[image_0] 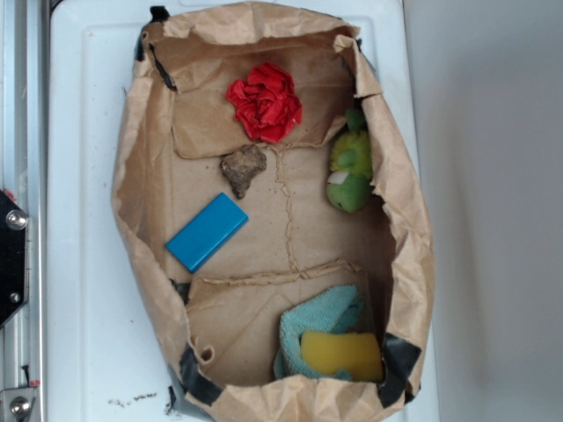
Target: Grab the red paper.
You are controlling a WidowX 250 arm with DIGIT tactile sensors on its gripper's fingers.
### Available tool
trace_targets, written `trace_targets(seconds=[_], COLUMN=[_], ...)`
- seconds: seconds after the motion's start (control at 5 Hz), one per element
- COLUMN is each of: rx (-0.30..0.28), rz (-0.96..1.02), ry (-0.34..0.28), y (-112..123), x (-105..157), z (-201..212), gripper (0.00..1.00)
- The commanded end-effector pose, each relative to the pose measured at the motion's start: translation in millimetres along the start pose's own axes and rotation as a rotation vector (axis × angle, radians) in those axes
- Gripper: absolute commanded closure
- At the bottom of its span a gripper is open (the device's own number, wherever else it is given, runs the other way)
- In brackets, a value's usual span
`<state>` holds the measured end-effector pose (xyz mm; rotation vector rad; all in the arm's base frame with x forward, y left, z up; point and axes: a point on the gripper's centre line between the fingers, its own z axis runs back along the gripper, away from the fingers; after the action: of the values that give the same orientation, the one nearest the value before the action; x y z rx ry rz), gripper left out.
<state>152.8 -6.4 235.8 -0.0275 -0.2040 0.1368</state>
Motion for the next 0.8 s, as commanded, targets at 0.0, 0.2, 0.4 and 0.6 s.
trace_targets(seconds=[0.0, 0.2, 0.4, 0.6], rx=[0.088, 0.059, 0.062, 0.068], rz=[0.195, 0.417, 0.602, 0.722], ry=[-0.049, -0.120, -0.144, -0.173], y=[21.7, 29.2, 38.5, 51.2], x=[58.8, 78.2, 81.2, 81.5], z=[-41.9, -64.9, -80.4, -92.7], gripper=[0.00, 0.00, 0.00, 0.00])
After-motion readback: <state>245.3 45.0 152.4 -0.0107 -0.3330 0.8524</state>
